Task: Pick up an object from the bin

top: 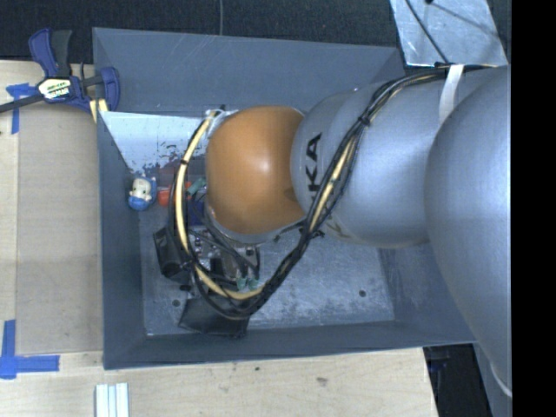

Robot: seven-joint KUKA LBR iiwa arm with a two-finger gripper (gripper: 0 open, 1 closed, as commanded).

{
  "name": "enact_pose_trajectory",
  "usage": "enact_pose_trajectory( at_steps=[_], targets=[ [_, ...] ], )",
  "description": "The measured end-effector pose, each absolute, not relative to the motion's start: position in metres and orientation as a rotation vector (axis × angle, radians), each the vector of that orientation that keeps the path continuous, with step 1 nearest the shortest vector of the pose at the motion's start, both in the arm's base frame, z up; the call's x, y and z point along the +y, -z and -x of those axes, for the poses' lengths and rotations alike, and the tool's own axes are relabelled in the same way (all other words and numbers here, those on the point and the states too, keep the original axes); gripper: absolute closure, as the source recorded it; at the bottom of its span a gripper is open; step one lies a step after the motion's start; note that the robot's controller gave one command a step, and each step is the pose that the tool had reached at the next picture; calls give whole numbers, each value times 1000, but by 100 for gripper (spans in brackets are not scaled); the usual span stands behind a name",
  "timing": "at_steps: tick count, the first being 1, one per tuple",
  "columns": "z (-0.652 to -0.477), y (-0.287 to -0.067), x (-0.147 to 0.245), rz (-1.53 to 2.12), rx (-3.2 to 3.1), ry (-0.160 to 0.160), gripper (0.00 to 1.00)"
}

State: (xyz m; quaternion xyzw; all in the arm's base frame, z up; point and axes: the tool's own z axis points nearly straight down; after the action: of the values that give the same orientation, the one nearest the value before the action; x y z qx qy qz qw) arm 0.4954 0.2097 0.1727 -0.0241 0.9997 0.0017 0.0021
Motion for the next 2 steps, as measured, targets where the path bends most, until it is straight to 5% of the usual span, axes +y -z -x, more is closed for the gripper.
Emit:
enact_pose_trajectory(
  at_steps=[1,2],
  targets=[
    [-513,-271,215,70,3137,-2,100],
    [-519,-194,194,86,3153,9,100]
  ],
)
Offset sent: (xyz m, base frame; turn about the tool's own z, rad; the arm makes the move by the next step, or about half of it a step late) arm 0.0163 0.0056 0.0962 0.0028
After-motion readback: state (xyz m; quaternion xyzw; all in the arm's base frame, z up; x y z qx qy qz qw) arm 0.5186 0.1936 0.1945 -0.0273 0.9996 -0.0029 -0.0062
